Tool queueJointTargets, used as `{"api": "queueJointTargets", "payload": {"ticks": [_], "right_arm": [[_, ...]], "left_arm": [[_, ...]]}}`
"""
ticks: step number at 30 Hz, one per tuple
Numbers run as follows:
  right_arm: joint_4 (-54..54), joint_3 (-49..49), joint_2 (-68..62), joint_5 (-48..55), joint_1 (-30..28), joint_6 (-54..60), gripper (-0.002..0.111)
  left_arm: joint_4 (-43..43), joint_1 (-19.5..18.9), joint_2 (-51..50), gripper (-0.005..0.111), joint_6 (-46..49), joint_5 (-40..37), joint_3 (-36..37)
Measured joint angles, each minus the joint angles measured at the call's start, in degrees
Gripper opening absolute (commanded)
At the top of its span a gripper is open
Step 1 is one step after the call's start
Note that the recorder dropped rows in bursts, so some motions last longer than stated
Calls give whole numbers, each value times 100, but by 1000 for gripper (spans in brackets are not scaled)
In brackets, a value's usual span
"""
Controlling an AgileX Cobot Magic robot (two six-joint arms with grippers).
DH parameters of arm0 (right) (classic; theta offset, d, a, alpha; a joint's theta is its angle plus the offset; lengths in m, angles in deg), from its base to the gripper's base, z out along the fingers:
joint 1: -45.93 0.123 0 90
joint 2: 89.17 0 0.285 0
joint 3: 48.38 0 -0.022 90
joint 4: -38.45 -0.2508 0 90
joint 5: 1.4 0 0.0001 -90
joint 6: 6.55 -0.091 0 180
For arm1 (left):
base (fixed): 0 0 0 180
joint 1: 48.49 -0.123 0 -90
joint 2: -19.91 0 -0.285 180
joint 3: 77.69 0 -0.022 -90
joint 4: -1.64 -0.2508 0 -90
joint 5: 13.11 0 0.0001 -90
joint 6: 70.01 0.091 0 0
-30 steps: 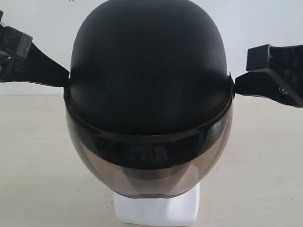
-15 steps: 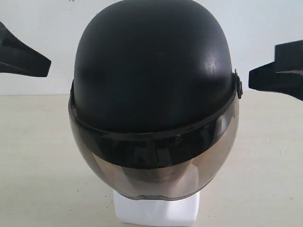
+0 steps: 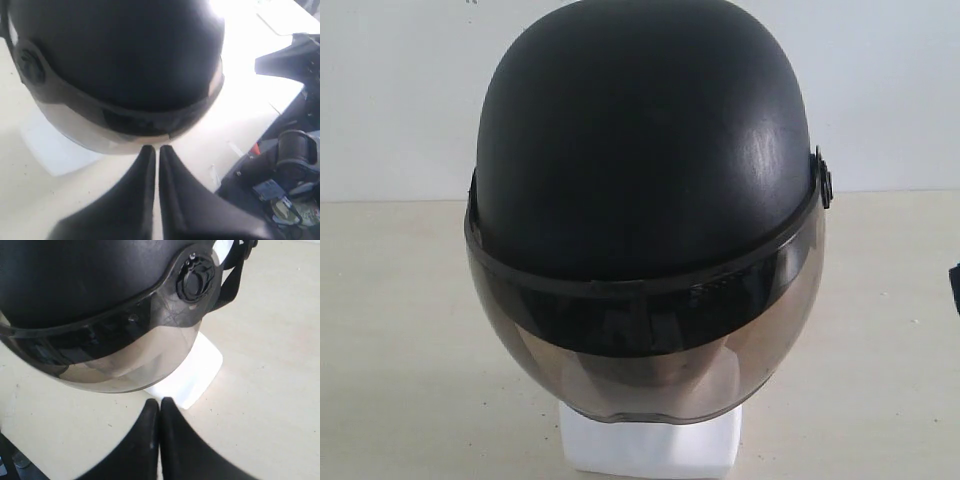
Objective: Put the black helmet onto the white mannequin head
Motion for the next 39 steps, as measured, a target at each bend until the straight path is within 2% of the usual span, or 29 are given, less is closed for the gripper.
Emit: {"api": "queueJointTargets", "payload": {"ticks": [10,17,20,22,25,29,32,35,39], "right_arm": [[-21,0,25,52,0,0,0],[-42,0,25,52,0,0,0],[-42,0,25,52,0,0,0],[-42,0,25,52,0,0,0],[-42,0,25,52,0,0,0],[-42,0,25,52,0,0,0],[-42,0,25,52,0,0,0],[-42,0,25,52,0,0,0],[-42,0,25,52,0,0,0]], "left_arm": [[23,20,861,4,-10,-264,81],[-153,31,914,4,125,-279,68],[-1724,31,1260,4,-10,-689,-368],[-2734,31,1573,4,-740,-745,-618],[-4657,31,2270,4,-2412,-779,-685],[-5548,-47,2891,4,-3154,-807,-399],[-5822,-154,3211,4,-3498,-807,-21],[-5673,-248,3530,4,-3680,-111,565],[-4771,-269,3760,4,-3726,1573,1507]]}}
